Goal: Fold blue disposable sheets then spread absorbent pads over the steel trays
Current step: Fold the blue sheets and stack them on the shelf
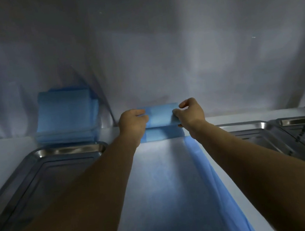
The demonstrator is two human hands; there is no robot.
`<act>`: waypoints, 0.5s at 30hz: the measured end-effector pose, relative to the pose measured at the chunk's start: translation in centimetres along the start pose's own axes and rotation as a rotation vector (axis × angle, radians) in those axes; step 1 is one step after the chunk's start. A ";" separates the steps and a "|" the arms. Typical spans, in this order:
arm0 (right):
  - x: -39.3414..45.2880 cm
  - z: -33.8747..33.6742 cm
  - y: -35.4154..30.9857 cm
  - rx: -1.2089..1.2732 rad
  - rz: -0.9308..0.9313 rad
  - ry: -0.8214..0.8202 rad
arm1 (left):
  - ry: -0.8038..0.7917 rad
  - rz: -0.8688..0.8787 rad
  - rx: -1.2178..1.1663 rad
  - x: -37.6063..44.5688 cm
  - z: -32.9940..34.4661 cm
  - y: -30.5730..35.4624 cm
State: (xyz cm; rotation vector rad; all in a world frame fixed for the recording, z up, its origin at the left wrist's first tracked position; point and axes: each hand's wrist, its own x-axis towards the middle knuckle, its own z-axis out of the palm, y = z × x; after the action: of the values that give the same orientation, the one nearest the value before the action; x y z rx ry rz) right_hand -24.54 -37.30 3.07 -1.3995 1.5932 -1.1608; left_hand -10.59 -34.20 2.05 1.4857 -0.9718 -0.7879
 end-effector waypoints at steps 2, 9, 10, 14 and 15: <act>1.1 0.8 0.6 -0.057 -0.060 -0.017 | 0.030 0.048 0.113 0.6 0.3 -0.8; 2.1 2.1 2.5 -0.644 -0.232 -0.112 | -0.120 0.311 0.726 1.6 0.8 -3.8; 2.2 2.2 2.7 -0.732 -0.266 -0.083 | -0.148 0.332 0.823 1.8 0.8 -4.0; 2.1 2.1 3.5 -0.884 -0.510 -0.110 | -0.108 0.307 1.141 1.5 0.6 -4.0; 2.0 2.0 3.8 -0.901 -0.515 -0.141 | -0.106 0.321 1.177 1.3 0.6 -4.2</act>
State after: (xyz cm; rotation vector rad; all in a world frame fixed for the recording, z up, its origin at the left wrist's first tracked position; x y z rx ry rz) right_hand -24.32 -39.62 -1.08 -2.5153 1.7844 -0.5461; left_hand -9.97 -35.52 -2.09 2.1620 -1.8634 0.0226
